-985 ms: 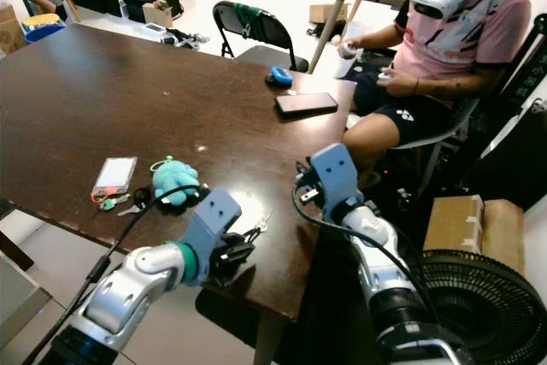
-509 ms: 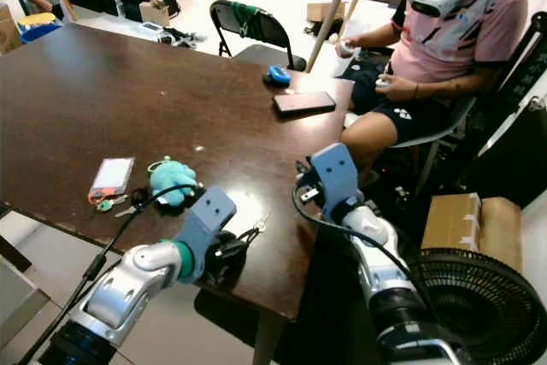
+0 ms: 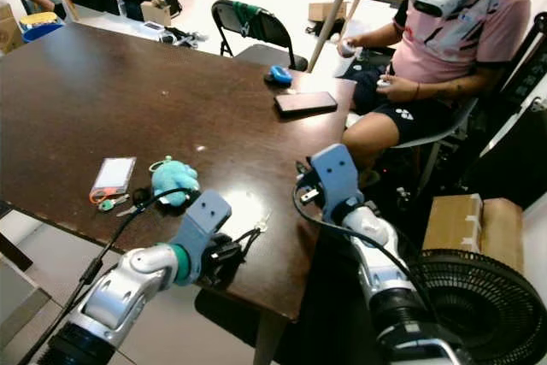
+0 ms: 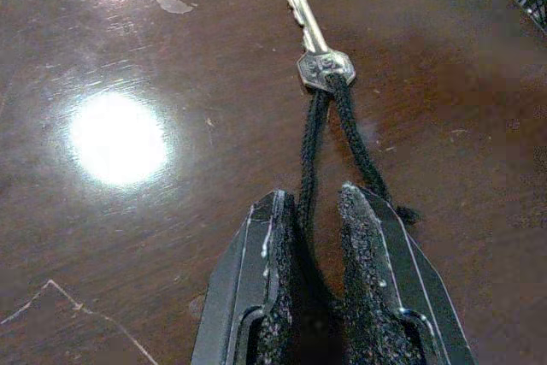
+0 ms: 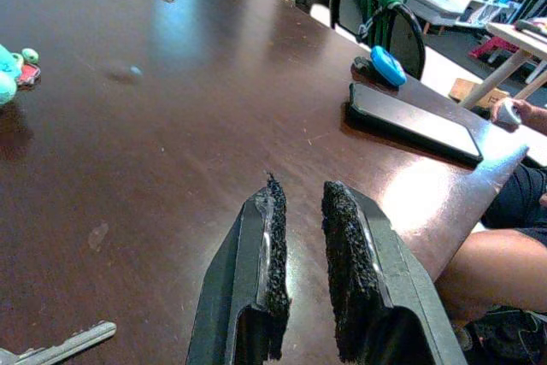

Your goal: Hang keys on a hook

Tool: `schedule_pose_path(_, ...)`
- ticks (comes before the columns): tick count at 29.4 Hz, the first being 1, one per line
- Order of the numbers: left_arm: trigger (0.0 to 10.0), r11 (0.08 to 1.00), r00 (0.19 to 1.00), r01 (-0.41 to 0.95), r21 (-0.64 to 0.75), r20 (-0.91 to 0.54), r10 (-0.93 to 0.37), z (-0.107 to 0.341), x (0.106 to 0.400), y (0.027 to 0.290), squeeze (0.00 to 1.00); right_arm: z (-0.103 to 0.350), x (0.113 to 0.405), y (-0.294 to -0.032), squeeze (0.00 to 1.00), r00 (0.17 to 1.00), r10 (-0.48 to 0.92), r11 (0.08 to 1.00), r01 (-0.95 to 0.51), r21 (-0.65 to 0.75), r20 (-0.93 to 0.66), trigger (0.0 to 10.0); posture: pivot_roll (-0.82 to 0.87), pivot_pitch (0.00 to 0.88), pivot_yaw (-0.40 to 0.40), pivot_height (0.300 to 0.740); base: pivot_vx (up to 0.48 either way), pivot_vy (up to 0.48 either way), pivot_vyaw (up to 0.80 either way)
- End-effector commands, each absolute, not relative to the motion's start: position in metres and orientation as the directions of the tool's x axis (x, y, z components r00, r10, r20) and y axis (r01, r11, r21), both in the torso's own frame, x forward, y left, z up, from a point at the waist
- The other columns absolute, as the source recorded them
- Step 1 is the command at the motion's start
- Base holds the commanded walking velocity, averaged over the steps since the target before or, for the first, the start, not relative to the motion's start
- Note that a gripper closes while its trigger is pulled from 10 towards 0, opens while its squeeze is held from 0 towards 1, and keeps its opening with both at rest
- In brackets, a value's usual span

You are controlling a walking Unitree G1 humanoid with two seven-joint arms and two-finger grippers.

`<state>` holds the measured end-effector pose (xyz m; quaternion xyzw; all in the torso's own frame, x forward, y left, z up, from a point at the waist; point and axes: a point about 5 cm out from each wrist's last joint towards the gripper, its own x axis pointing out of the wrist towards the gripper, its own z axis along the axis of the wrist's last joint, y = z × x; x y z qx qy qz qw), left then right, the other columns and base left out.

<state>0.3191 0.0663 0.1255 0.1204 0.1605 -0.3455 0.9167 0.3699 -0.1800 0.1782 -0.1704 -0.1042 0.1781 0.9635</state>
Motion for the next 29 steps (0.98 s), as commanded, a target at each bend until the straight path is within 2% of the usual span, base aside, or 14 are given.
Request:
schedule_pose_path(1, 10.0, 0.737, 0.71, 0.667, 0.109, -0.392, -0.584, 0.119, 0.319, 0.069, 0.0, 0.178, 0.37, -0.179, 0.0, 0.913, 0.383, 0.878, -0.312, -0.363, 0.142, 10.0, 0.05, 0.1, 0.077, 0.74, 0.0, 0.0, 0.0)
schedule_pose_path(2, 10.0, 0.737, 0.71, 0.667, 0.109, -0.392, -0.584, 0.119, 0.319, 0.069, 0.0, 0.178, 0.37, -0.179, 0.0, 0.913, 0.383, 0.878, -0.312, -0.363, 0.142, 10.0, 0.05, 0.1, 0.077, 0.74, 0.0, 0.0, 0.0)
schedule_pose_path(5, 9.0, 0.749, 0.733, 0.646, 0.145, -0.391, -0.557, 0.117, 0.319, 0.076, 0.0, 0.179, 0.37, -0.181, 0.0, 0.914, 0.379, 0.879, -0.307, -0.364, 0.145, 10.0, 0.05, 0.098, 0.078, 0.74, 0.0, 0.0, 0.0)
schedule_pose_path(6, 7.5, 0.75, 0.738, 0.642, 0.156, -0.391, -0.55, 0.117, 0.319, 0.078, 0.0, 0.179, 0.37, -0.182, 0.0, 0.914, 0.379, 0.879, -0.307, -0.364, 0.145, 10.0, 0.05, 0.098, 0.076, 0.74, 0.0, 0.0, 0.0)
schedule_pose_path(7, 7.5, 0.75, 0.738, 0.642, 0.156, -0.391, -0.55, 0.117, 0.319, 0.078, 0.0, 0.179, 0.37, -0.182, 0.0, 0.914, 0.379, 0.879, -0.307, -0.364, 0.145, 10.0, 0.05, 0.098, 0.076, 0.74, 0.0, 0.0, 0.0)
schedule_pose_path(8, 6.6, 0.751, 0.75, 0.632, 0.19, -0.393, -0.532, 0.116, 0.32, 0.081, 0.0, 0.179, 0.37, -0.182, 0.0, 0.914, 0.379, 0.879, -0.306, -0.365, 0.145, 10.0, 0.05, 0.098, 0.076, 0.74, 0.0, 0.0, 0.0)
schedule_pose_path(10, 6.6, 0.751, 0.758, 0.625, 0.213, -0.394, -0.519, 0.116, 0.321, 0.082, 0.0, 0.179, 0.37, -0.182, 0.0, 0.914, 0.379, 0.879, -0.306, -0.365, 0.146, 10.0, 0.05, 0.098, 0.076, 0.74, 0.0, 0.0, 0.0)
schedule_pose_path(11, 4.4, 0.754, 0.764, 0.619, 0.222, -0.392, -0.512, 0.116, 0.321, 0.084, 0.0, 0.18, 0.37, -0.181, 0.0, 0.913, 0.379, 0.879, -0.306, -0.365, 0.147, 10.0, 0.05, 0.098, 0.075, 0.74, 0.0, 0.0, 0.0)
schedule_pose_path(12, 4.4, 0.756, 0.768, 0.615, 0.224, -0.39, -0.509, 0.116, 0.322, 0.084, 0.0, 0.18, 0.37, -0.181, 0.0, 0.913, 0.38, 0.879, -0.307, -0.365, 0.148, 10.0, 0.05, 0.098, 0.075, 0.74, 0.0, 0.0, 0.0)
schedule_pose_path(13, 2.2, 0.76, 0.771, 0.61, 0.226, -0.389, -0.504, 0.116, 0.322, 0.085, 0.0, 0.18, 0.37, -0.181, 0.0, 0.913, 0.38, 0.879, -0.306, -0.364, 0.149, 10.0, 0.05, 0.099, 0.075, 0.74, 0.0, 0.0, 0.0)
schedule_pose_path(15, 2.6, 0.763, 0.774, 0.606, 0.226, -0.389, -0.499, 0.115, 0.322, 0.087, 0.0, 0.18, 0.371, -0.181, 0.0, 0.913, 0.38, 0.879, -0.306, -0.364, 0.15, 10.0, 0.06, 0.102, 0.074, 0.74, 0.0, 0.0, 0.0)
schedule_pose_path(21, 2.2, 0.766, 0.778, 0.601, 0.229, -0.388, -0.494, 0.115, 0.322, 0.09, 0.0, 0.181, 0.371, -0.181, 0.0, 0.913, 0.38, 0.88, -0.306, -0.364, 0.15, 10.0, 0.06, 0.102, 0.074, 0.74, 0.0, 0.0, 0.0)
schedule_pose_path(22, 0.3, 0.767, 0.78, 0.599, 0.228, -0.38, -0.496, 0.116, 0.322, 0.089, 0.0, 0.18, 0.371, -0.182, 0.0, 0.914, 0.378, 0.881, -0.305, -0.362, 0.149, 10.0, 0.06, 0.104, 0.076, 0.74, 0.0, 0.0, 0.0)
schedule_pose_path(29, 0.0, 0.778, 0.796, 0.587, 0.226, -0.336, -0.503, 0.126, 0.324, 0.086, 0.0, 0.18, 0.371, -0.182, 0.0, 0.914, 0.376, 0.882, -0.303, -0.36, 0.15, 10.0, 0.06, 0.106, 0.077, 0.74, 0.0, 0.0, 0.0)
